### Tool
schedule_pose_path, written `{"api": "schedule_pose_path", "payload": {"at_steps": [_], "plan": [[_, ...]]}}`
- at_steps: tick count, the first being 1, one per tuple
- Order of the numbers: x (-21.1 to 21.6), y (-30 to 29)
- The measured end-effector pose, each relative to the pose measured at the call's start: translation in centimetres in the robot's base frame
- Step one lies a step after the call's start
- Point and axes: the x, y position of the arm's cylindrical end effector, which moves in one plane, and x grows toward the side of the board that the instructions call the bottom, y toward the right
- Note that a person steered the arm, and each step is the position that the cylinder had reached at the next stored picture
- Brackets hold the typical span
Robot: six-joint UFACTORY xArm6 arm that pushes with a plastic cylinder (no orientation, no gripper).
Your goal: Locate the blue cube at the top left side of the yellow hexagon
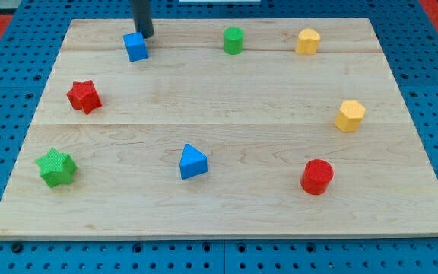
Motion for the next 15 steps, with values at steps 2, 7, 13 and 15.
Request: {"api": "schedule_pose_path", "payload": {"at_steps": [2, 7, 13, 15], "plan": [[-0.6, -6.5], [6.5, 1.4], [6.1, 7.6], [10.8, 14.3]]}}
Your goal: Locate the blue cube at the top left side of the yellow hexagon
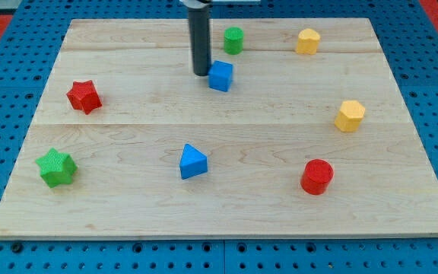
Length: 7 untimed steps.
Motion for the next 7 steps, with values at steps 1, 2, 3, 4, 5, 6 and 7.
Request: {"api": "schedule_pose_path", "payload": {"at_steps": [1, 2, 3, 4, 5, 6, 7], "plan": [[2.7, 4.4], [5.8, 5.1], [6.6, 7.0], [6.3, 9.6], [5.2, 7.8], [4.7, 10.2], [4.7, 13.0]]}}
